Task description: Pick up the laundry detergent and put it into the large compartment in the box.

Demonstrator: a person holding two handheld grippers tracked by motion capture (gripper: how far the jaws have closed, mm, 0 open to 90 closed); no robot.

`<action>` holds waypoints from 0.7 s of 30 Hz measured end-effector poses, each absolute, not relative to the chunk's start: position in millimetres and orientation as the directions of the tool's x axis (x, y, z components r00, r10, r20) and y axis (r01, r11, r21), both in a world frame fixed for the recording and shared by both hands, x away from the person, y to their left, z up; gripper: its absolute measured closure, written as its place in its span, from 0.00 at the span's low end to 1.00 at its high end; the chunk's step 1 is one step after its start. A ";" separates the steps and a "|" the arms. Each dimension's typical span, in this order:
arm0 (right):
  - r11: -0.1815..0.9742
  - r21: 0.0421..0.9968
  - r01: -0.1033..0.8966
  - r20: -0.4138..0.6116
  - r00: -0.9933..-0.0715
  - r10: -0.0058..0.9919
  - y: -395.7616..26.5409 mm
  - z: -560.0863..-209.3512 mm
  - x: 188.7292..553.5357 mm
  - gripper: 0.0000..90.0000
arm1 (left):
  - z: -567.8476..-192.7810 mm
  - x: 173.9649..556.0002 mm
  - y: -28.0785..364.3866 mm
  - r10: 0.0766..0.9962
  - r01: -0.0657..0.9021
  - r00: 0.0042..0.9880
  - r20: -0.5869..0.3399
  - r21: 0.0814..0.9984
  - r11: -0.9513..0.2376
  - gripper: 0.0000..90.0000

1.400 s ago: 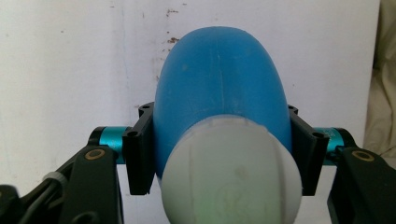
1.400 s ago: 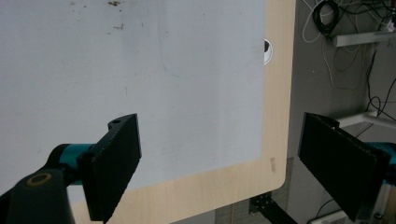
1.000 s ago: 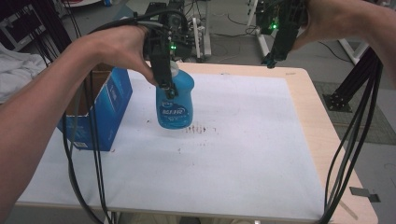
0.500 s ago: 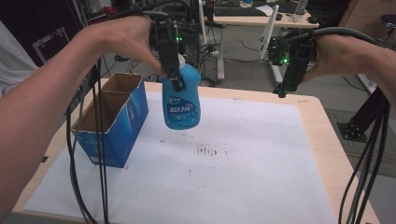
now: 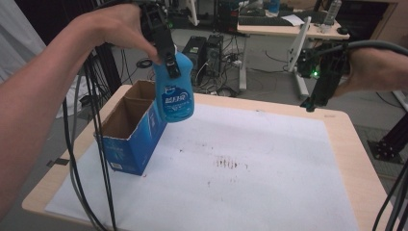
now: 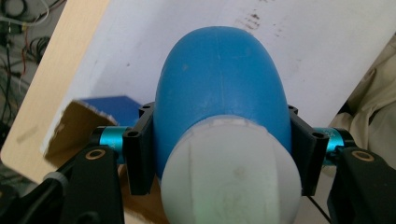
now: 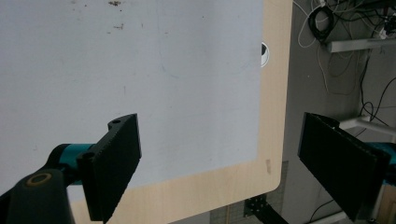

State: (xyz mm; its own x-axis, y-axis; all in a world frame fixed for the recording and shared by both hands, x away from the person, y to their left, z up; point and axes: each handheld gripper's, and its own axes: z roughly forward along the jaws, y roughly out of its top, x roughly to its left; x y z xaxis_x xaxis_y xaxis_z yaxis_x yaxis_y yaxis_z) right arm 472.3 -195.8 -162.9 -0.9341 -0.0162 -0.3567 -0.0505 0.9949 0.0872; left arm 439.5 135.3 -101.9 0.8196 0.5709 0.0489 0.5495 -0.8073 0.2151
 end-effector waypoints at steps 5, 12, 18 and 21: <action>0.994 0.093 -0.063 -0.361 -0.932 -0.025 -193.6 -162.7 471.9 0.14 | -96.6 435.1 161.4 0.622 0.599 0.779 0.071 0.208 -0.774 0.43; 0.994 0.091 -0.063 -0.357 -0.934 -0.026 -192.5 -163.4 471.4 0.14 | -90.2 427.3 196.7 0.670 0.649 0.736 0.099 0.181 -0.739 0.42; 0.995 0.085 -0.060 -0.356 -0.934 -0.026 -190.6 -165.1 472.9 0.14 | -91.1 420.4 221.4 0.707 0.688 0.699 0.105 0.166 -0.706 0.42; 0.995 0.082 -0.062 -0.357 -0.934 -0.028 -188.8 -166.4 472.5 0.14 | -92.9 418.1 230.4 0.719 0.702 0.686 0.113 0.156 -0.695 0.42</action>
